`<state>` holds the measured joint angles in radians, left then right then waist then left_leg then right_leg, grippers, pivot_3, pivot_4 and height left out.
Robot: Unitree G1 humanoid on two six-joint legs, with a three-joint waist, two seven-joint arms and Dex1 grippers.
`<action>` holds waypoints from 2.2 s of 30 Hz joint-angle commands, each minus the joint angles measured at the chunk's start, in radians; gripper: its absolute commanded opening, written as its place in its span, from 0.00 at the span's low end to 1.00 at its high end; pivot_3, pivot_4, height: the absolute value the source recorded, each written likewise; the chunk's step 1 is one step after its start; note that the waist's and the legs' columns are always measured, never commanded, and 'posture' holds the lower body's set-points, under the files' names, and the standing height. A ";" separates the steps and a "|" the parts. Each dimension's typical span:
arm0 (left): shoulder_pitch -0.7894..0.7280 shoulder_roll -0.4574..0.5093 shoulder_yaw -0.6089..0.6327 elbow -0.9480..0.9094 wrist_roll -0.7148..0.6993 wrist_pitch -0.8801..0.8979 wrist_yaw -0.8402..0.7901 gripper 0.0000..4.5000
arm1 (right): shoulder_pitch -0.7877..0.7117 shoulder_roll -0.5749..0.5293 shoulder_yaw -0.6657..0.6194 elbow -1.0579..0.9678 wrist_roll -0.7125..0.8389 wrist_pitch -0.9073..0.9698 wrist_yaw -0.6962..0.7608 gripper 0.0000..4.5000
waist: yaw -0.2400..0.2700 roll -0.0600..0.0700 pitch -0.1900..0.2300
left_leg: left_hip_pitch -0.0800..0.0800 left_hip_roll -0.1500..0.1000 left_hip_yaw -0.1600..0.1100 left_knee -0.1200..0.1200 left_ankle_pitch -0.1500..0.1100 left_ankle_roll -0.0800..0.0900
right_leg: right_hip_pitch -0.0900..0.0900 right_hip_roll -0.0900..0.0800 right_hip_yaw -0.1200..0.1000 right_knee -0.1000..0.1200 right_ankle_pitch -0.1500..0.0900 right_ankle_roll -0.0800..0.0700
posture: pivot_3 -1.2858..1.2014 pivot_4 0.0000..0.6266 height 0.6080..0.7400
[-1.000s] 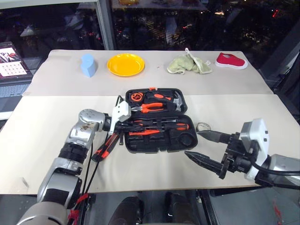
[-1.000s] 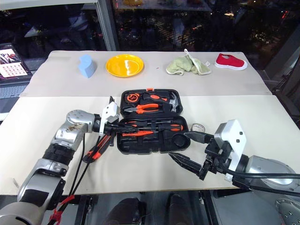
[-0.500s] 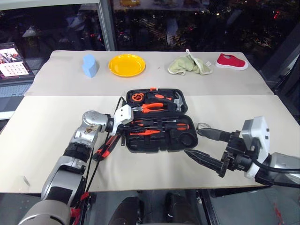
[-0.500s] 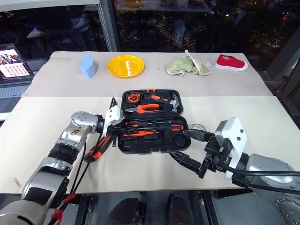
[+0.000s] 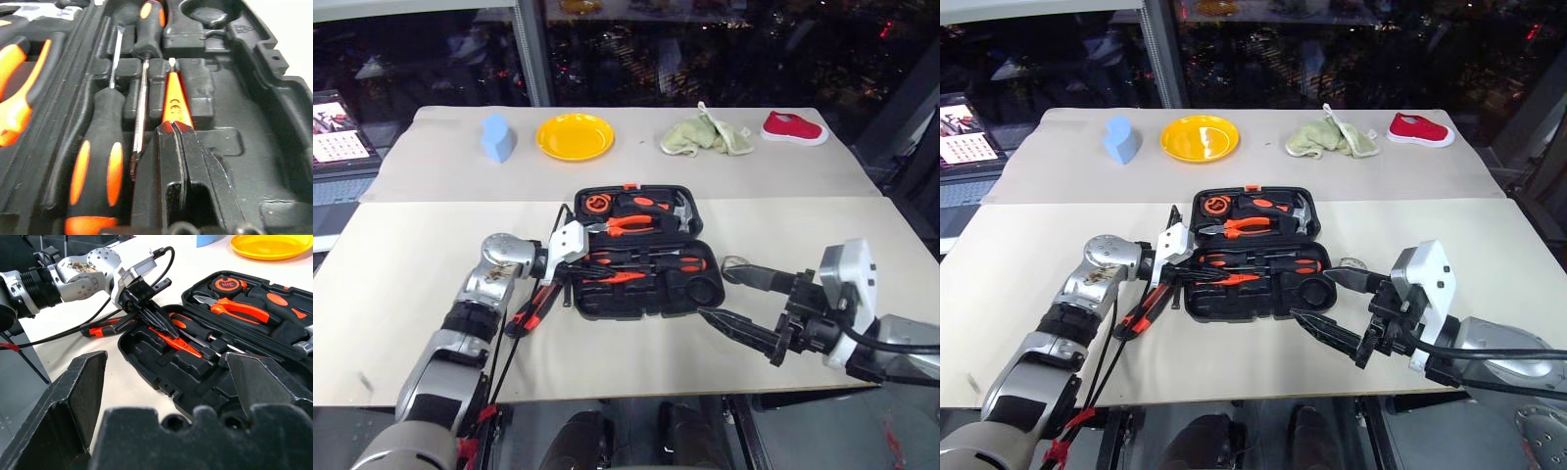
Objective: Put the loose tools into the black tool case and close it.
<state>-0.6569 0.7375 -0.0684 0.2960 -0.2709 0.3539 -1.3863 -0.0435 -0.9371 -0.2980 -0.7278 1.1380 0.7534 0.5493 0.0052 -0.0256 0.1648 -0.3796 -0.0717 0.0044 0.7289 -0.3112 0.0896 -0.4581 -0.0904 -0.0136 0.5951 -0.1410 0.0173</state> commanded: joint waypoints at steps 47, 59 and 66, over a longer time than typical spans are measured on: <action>0.029 0.314 -0.307 -0.695 -0.209 1.138 0.605 0.81 | -0.107 0.181 0.195 -0.017 -0.240 -0.038 0.122 1.00 | 0.009 -0.001 0.003 | 0.010 0.000 -0.001 -0.016 0.010 -0.021 | 0.002 0.006 0.001 0.001 -0.003 -0.005 | 0.52 0.24 1.00; 0.066 0.304 -0.217 -0.392 -0.129 1.007 0.645 0.37 | -0.082 0.165 0.145 -0.037 -0.213 -0.030 0.092 1.00 | 0.008 0.006 -0.001 | 0.013 0.001 -0.001 -0.017 0.009 -0.017 | 0.005 0.004 0.001 0.002 -0.006 0.000 | 0.52 0.24 1.00; -0.048 0.334 -0.218 -0.246 -0.022 0.574 0.489 0.37 | -0.060 0.121 0.097 -0.039 -0.182 -0.019 0.100 1.00 | 0.006 0.003 0.000 | 0.014 0.004 -0.001 -0.017 0.012 -0.018 | 0.005 0.003 0.001 0.003 -0.006 0.000 | 0.52 0.24 1.00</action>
<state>-0.6470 1.0713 -0.3071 0.0716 -0.3081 1.0737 -0.8169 -0.1004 -0.8031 -0.1658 -0.7387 0.9283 0.7310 0.6466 0.0112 -0.0228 0.1650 -0.3679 -0.0676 0.0037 0.7127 -0.2993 0.0716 -0.4554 -0.0871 -0.0133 0.5980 -0.1466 0.0165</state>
